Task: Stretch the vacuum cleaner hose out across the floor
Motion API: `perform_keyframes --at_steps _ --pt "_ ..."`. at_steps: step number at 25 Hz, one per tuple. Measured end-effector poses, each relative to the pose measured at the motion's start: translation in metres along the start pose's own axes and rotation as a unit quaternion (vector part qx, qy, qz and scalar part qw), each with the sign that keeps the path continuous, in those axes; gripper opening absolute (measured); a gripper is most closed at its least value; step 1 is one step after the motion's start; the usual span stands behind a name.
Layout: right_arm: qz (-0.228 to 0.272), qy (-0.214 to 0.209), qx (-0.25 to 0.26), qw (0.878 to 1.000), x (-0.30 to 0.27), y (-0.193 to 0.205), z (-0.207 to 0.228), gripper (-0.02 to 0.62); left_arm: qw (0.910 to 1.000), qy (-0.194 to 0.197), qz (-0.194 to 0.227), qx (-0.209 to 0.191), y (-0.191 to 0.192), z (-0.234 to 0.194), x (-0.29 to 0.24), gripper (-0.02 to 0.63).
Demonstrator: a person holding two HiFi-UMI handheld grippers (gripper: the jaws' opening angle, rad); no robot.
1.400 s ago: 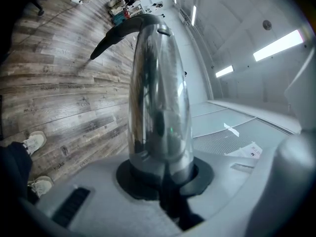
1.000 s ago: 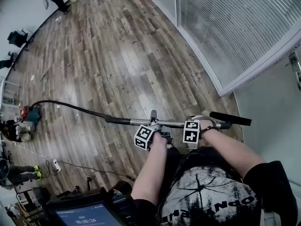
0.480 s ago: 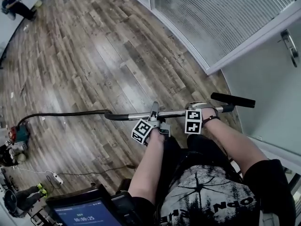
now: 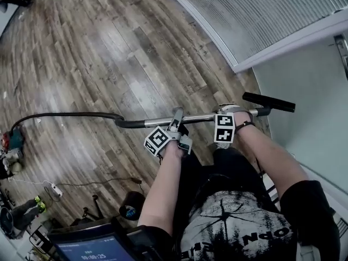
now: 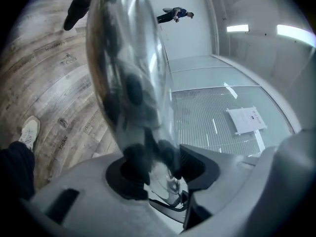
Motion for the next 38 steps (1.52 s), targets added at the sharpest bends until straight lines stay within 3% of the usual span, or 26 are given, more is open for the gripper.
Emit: perform_keyframes --at_steps 5,8,13,18,22,28,33,38 --pt "0.014 -0.001 0.012 1.0 -0.018 0.024 0.006 0.091 0.999 0.027 0.025 0.027 0.023 -0.005 -0.011 0.174" --pt "0.01 -0.004 -0.003 1.0 -0.031 0.037 0.013 0.091 0.9997 -0.005 0.014 0.021 0.037 -0.017 -0.008 0.183" --pt "-0.013 -0.005 -0.033 0.999 -0.054 0.053 0.027 0.091 0.9967 -0.039 -0.038 -0.06 0.048 -0.016 -0.008 0.059" --pt "-0.015 -0.01 -0.03 0.999 -0.086 0.053 0.026 0.091 0.9805 -0.045 -0.102 -0.162 0.044 -0.016 -0.03 0.0" --pt "-0.016 -0.017 -0.026 0.999 -0.122 0.067 0.025 0.091 0.9722 -0.023 -0.108 -0.206 0.04 -0.022 -0.049 -0.002" --pt "-0.019 -0.026 -0.045 0.998 -0.196 0.109 0.017 0.091 0.9688 -0.024 -0.088 -0.231 0.022 -0.077 -0.061 -0.002" --pt "-0.008 -0.019 -0.044 0.999 -0.263 0.14 0.013 0.091 0.9531 -0.037 -0.088 -0.287 0.007 -0.134 -0.082 -0.002" --pt "0.002 -0.017 -0.037 0.999 -0.351 0.175 0.022 0.091 0.9251 -0.045 -0.107 -0.361 -0.002 -0.187 -0.12 -0.002"
Point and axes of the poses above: the fingertips, and each gripper's own axes: x backward along the fingers, z to its right, y out of its underside, the point moved 5 cm from there along x, backward along the fingers, and after that the axes turned 6 degrees about y, right-handed, at the moved point
